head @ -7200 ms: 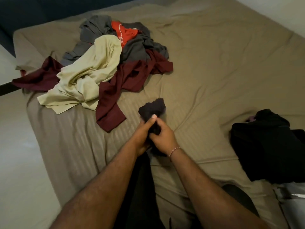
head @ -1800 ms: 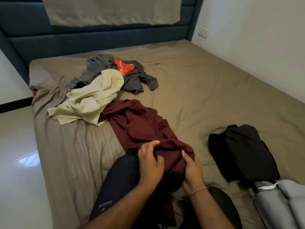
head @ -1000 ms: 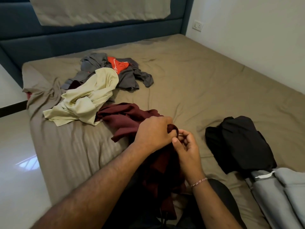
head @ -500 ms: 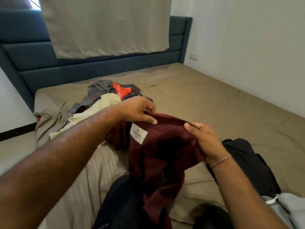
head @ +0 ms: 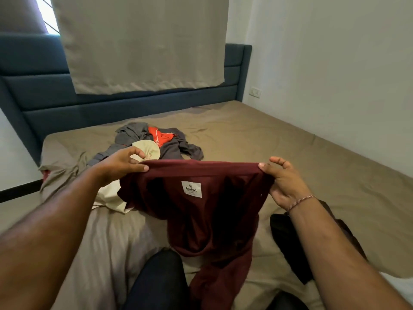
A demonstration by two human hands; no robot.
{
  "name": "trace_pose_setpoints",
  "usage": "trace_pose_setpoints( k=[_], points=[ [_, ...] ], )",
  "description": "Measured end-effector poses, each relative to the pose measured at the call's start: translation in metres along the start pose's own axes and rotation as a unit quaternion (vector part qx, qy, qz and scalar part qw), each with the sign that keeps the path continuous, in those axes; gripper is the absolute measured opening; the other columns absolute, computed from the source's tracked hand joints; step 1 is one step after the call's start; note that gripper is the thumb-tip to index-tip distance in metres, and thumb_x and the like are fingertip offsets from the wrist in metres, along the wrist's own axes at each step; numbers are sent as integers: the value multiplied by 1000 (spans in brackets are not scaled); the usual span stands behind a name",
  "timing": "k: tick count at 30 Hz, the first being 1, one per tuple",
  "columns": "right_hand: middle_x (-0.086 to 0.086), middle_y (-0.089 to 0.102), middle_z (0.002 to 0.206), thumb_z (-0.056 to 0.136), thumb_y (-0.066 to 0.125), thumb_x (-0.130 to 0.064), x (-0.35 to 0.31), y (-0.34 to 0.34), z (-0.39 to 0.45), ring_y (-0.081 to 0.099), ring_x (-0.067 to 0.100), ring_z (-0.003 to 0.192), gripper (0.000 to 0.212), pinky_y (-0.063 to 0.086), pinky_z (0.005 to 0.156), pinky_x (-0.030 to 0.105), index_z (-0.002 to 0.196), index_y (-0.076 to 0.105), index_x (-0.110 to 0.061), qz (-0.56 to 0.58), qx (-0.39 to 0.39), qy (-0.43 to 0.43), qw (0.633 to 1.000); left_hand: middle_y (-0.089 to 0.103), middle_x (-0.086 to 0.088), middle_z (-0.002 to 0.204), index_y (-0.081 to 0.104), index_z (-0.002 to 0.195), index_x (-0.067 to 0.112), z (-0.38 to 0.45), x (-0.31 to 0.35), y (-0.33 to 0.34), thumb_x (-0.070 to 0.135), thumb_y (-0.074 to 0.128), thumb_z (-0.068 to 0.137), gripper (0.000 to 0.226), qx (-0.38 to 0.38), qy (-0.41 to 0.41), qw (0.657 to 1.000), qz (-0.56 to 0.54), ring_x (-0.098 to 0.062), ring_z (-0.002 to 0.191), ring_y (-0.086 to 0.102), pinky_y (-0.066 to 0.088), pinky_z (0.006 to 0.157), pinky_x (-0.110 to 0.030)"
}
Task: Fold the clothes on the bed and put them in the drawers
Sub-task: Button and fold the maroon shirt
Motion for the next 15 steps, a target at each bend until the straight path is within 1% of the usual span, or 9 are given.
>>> trace_pose_setpoints(
  k=[2, 4, 6, 7, 9, 10, 12, 13, 15],
  points=[
    [9, 69, 83, 91, 66, 11, -3, 6, 5, 68, 16, 68, 35, 59, 67, 28, 115, 65, -15, -60, -18, -41, 997, 73, -21, 90, 57, 106, 17, -3, 3, 0, 18, 83, 86, 32, 40, 41, 998, 1, -34, 78, 71, 56, 72, -43],
    [7, 72, 99, 94, 66, 6, -10, 11, 9, 68, 14, 82, 28, 56, 81, 26, 111, 74, -15, -197, -35, -99, 975, 70, -10, 77, 58, 96, 20, -6, 12, -3, 24, 81, 84, 27, 53, 102, 993, -11, -21, 69, 65, 53, 58, -26],
    [-1, 74, 110, 95, 70, -4, -20, 12, 15, 68, 9, 97, 23, 53, 92, 24, 111, 78, -19, -376, -19, -158, 913, 72, -16, 88, 65, 99, 18, -9, 23, -9, 20, 76, 88, 16, 28, 138, 989, -33, -20, 79, 67, 56, 63, -20],
    [-6, 74, 111, 95, 71, -9, -25, 12, 18, 67, 8, 101, 22, 51, 95, 24, 112, 79, -20, -456, -10, -181, 871, 73, -20, 99, 69, 104, 16, -11, 30, -14, 15, 72, 92, 12, 2, 148, 989, -28, -21, 88, 69, 58, 73, -20],
    [-10, 72, 103, 94, 73, -14, -38, 13, 22, 65, 9, 101, 18, 47, 94, 23, 110, 79, -20, -564, 1, -222, 795, 74, -16, 116, 72, 115, 14, -15, 45, -21, 5, 64, 98, 20, -45, 158, 986, 2, -20, 104, 71, 58, 89, -23],
    [-10, 72, 98, 94, 72, -14, -45, 16, 25, 65, 10, 97, 15, 46, 88, 22, 106, 80, -20, -590, 10, -240, 771, 73, -16, 120, 70, 120, 12, -16, 55, -25, 0, 60, 100, 26, -57, 163, 985, 0, -22, 106, 71, 58, 92, -25],
    [-5, 73, 89, 95, 71, -16, -59, 21, 28, 66, 14, 86, 10, 44, 74, 18, 96, 79, -22, -604, 40, -258, 753, 71, -19, 117, 62, 126, 8, -18, 76, -27, -11, 53, 99, 35, -60, 179, 982, -28, -26, 99, 69, 59, 87, -28],
    [-2, 74, 89, 95, 71, -16, -68, 24, 30, 65, 15, 82, 10, 43, 72, 18, 94, 78, -23, -601, 61, -268, 751, 69, -20, 112, 61, 125, 8, -18, 90, -27, -15, 51, 98, 37, -48, 191, 980, -37, -26, 95, 66, 59, 82, -27],
    [2, 77, 94, 95, 72, -17, -92, 32, 35, 63, 15, 84, 9, 44, 80, 22, 98, 80, -18, -588, 99, -300, 745, 68, -17, 103, 66, 113, 10, -17, 118, -29, -20, 49, 95, 40, -10, 210, 977, -26, -25, 89, 63, 57, 77, -24]
  ],
)
Point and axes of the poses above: each hand's wrist, its own z-axis towards the middle knuckle, its own y-axis out of the palm, x = y × z, the point moved 1 cm from there along z, towards the middle knuckle
